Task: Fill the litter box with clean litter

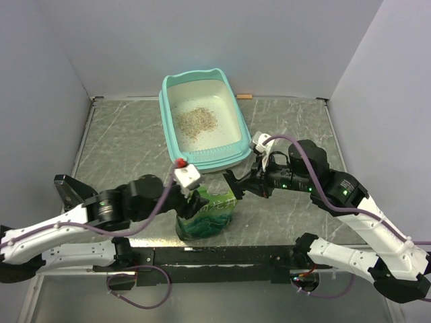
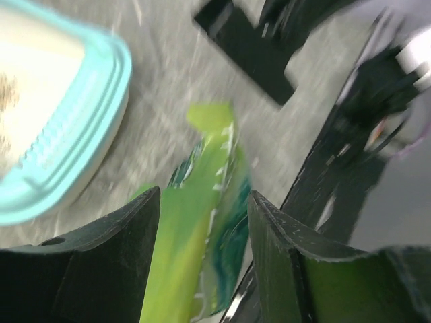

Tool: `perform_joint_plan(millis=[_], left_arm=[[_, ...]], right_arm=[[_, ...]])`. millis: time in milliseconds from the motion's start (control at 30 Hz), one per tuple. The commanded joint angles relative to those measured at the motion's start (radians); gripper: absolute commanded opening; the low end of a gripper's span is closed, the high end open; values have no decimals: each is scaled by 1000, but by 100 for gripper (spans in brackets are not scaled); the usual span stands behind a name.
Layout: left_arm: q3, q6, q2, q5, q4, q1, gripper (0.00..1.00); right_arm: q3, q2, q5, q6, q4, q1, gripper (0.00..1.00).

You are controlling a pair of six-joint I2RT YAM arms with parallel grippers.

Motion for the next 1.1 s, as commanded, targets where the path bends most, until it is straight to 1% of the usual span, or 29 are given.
perform_joint_plan(millis=[0,133,300,467,500,700,767,800,833,867,900,933,1067], left_arm=[[48,63,99,-37,-151,1,58],[39,103,142,-23,-185,-1,58],[-10,109,116,-5,-173,1,60],[-53,98,110,16,-171,1,60],[-44,100,117,39,-184,1,61],[-48,130,171,55,-182,4,61],[-48,138,201,59,-185,12,54],[-48,178,212,65,-185,19,46],[-48,186,225,93,-193,33,20],[-45,196,246,110,-200,57,7],[-45,201,254,124,-199,62,1],[-47,206,270,128,-201,65,1],[-44,216,286,82,-205,64,1]], right_arm=[[-8,4,86,-34,-29,-7,0],[-2,12,82,-36,-36,-23,0],[-14,8,50,-26,-31,-38,0],[-28,37,43,-23,-28,-38,0],[-28,43,36,-25,-28,-38,0],[1,81,10,-46,-26,-38,0],[7,80,-12,-63,-20,-38,0],[5,75,-24,-71,-17,-38,0],[3,74,-56,-81,-14,-38,0],[0,72,-75,-101,-10,-38,0],[-2,70,-93,-111,-9,-37,0],[-2,72,-125,-120,-9,-38,0],[-3,93,-164,-170,-3,-38,0]])
